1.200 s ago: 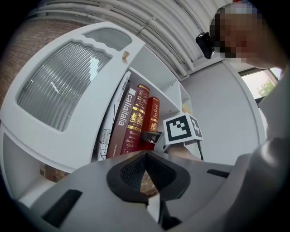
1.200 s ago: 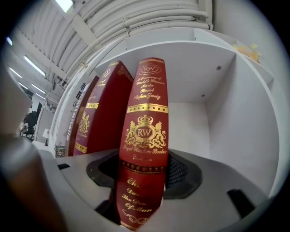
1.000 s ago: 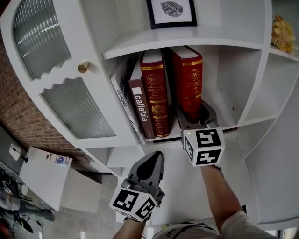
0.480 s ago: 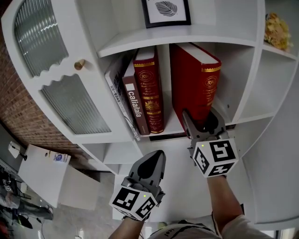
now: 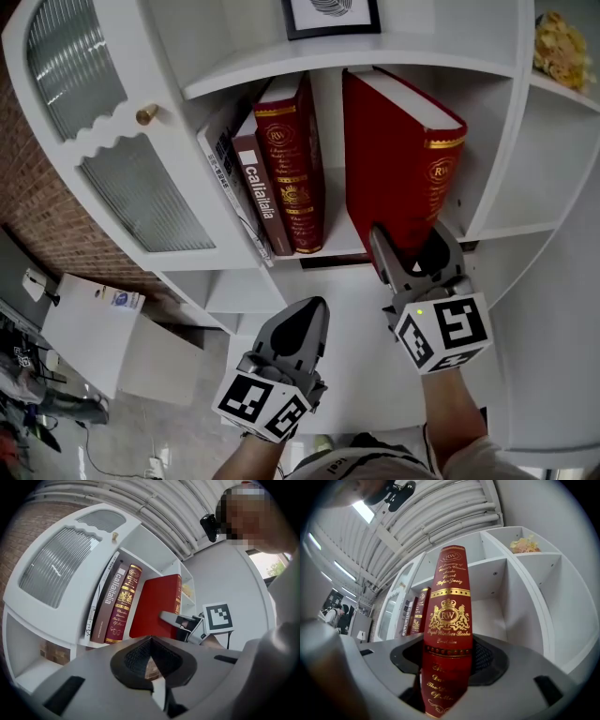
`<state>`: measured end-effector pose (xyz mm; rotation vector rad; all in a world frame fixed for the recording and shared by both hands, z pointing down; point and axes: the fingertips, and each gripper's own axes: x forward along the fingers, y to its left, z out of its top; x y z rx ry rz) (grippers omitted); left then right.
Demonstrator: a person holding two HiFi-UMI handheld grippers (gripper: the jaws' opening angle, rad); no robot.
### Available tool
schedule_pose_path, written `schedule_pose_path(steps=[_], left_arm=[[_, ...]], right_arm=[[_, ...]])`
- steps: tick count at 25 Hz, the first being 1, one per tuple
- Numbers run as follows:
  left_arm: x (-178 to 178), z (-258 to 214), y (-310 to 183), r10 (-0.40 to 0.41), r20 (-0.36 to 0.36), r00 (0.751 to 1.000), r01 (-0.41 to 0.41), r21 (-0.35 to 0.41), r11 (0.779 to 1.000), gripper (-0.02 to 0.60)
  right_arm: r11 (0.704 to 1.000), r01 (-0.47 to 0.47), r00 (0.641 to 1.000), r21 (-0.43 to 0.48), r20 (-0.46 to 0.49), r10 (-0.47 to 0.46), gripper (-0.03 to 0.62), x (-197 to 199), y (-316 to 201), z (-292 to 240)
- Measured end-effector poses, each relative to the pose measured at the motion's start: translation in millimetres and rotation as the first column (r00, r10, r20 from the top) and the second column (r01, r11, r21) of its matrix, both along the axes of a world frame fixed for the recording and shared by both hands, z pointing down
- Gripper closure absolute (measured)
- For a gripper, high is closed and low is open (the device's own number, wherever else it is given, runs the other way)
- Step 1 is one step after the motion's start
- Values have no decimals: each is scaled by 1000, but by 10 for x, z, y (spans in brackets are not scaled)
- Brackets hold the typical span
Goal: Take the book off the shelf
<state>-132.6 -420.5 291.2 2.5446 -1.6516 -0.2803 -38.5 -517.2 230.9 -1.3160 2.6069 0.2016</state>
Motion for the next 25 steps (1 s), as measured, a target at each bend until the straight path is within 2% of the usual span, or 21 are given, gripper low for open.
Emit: schedule_pose_path(steps=[4, 9, 16, 25], left_arm=[[72, 43, 45, -14, 8, 1000, 14, -11, 1000, 571], [96, 53, 234, 1, 14, 1000, -1, -9, 1000, 571], [10, 126, 629, 66, -3, 998, -66, -5, 998, 571], [-136, 162, 1234, 125, -15, 992, -125, 2, 992, 571]], right_arm=[[999, 32, 999, 8, 26, -32, 345, 92, 109, 10], [1000, 23, 999, 11, 37, -23, 345, 163, 344, 62], [1000, -29, 998, 11, 56, 29, 345, 220, 888, 105], [995, -97, 995, -1, 34, 97, 345, 166, 1614, 258]])
